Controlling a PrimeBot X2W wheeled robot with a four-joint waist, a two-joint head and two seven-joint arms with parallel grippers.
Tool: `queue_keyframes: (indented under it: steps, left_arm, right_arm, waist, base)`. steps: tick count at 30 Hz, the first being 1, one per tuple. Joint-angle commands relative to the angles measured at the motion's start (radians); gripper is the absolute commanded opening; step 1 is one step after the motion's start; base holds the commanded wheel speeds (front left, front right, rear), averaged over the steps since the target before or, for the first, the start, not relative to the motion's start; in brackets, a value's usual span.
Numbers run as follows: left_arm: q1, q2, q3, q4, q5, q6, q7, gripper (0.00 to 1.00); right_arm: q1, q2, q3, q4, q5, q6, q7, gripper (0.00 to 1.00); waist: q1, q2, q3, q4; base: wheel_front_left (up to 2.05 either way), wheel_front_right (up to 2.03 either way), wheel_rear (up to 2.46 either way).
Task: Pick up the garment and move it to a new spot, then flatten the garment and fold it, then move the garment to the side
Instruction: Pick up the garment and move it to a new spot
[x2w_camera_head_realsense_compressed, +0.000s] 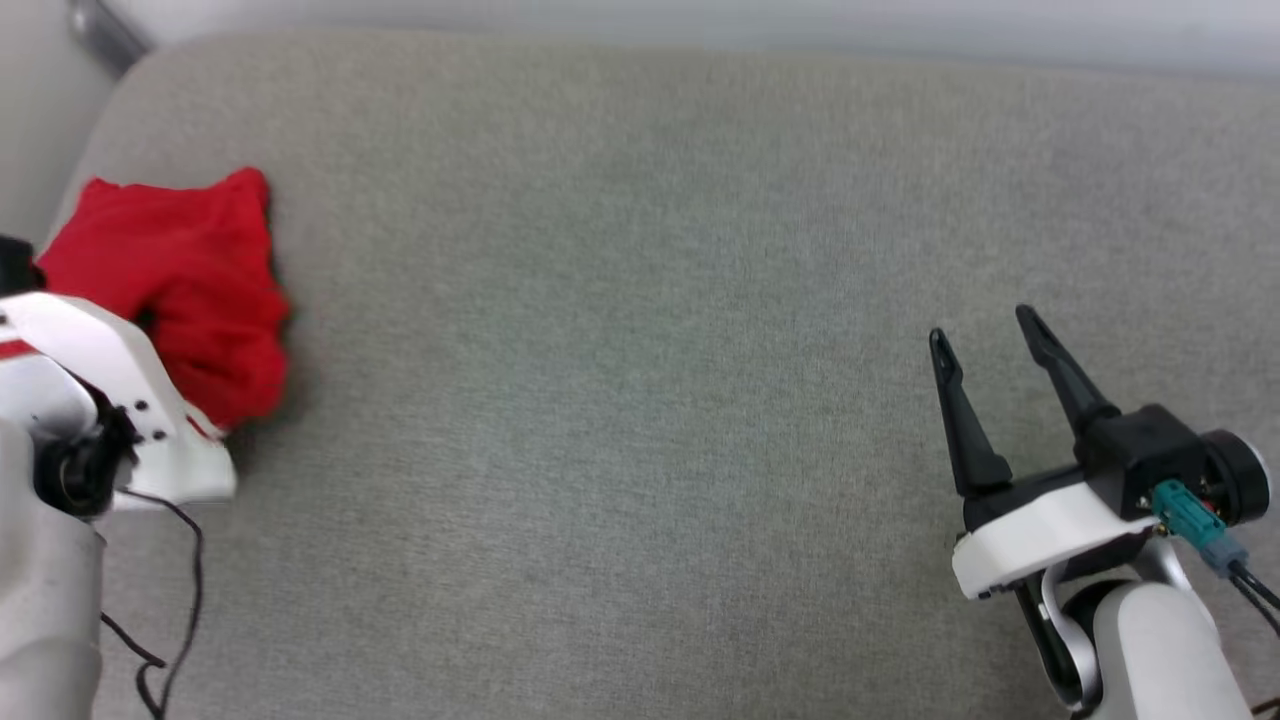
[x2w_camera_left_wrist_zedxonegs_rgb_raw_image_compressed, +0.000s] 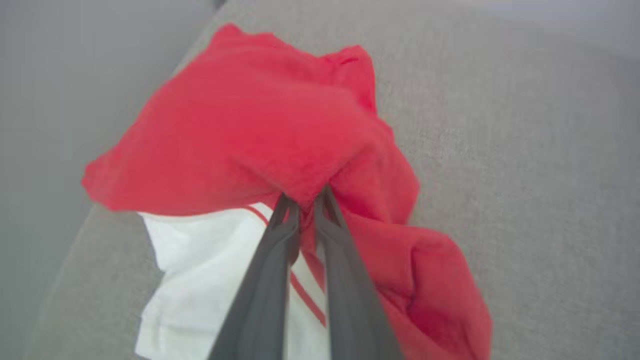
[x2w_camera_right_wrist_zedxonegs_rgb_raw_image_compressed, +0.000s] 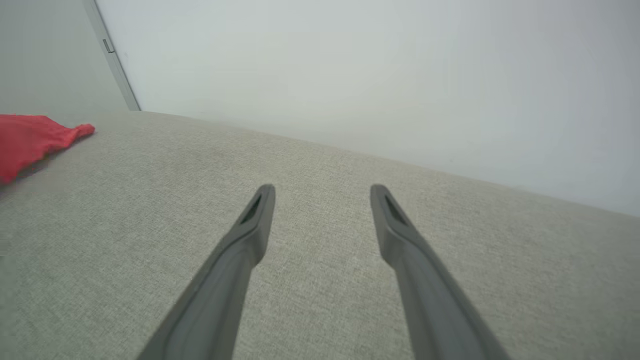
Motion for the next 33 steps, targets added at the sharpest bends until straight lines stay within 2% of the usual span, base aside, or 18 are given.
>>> queue_keyframes:
  steps: [1,7,13,19,25,32,33]
  left_arm:
    - [-0.016,0.015,-0.008,-0.015,0.028,0.009,-0.070,0.00]
    - [-0.038,0.001,-0.048,-0.081,0.110,0.031,-0.294,0.00]
    - [-0.044,-0.055,-0.099,-0.149,0.150,0.036,-0.435,0.00]
    - [-0.011,-0.160,-0.180,-0.210,0.152,0.017,-0.476,0.00]
    - [0.045,-0.293,-0.313,-0.253,0.137,-0.012,-0.465,0.00]
    - [0.207,-0.369,-0.528,-0.224,0.060,-0.033,-0.437,0.00]
    - [0.236,-0.372,-0.555,-0.216,0.044,-0.034,-0.432,0.09]
  right_arm:
    - [0.023,0.000,-0.004,0.006,0.012,-0.001,-0.007,1.00]
    - [0.075,0.000,-0.021,0.007,0.033,-0.001,-0.003,1.00]
    - [0.118,0.000,-0.036,-0.013,0.044,-0.001,0.014,1.00]
    - [0.151,0.000,-0.037,-0.042,0.044,-0.001,0.040,1.00]
    - [0.177,0.000,-0.062,-0.080,0.038,-0.001,0.061,1.00]
    - [0.195,0.000,-0.082,-0.094,0.055,-0.001,0.065,1.00]
    - [0.196,0.000,-0.083,-0.094,0.060,-0.001,0.064,1.00]
  waist:
    - [-0.0001,-0.0001,-0.073,0.014]
    - [-0.0001,-0.0001,-0.190,0.008]
    - [-0.0001,-0.0001,-0.260,-0.047]
    - [-0.0001,-0.0001,-0.285,-0.148]
    - [-0.0001,-0.0001,-0.266,-0.242]
    - [-0.0001,-0.0001,-0.230,-0.287]
    - [-0.0001,-0.0001,-0.228,-0.287]
  base:
    - [0.00,0.00,0.00]
    - [0.00,0.00,0.00]
    - [0.00,0.00,0.00]
    - [0.00,0.00,0.00]
    - [0.00,0.00,0.00]
    - [0.00,0.00,0.00]
    - [0.00,0.00,0.00]
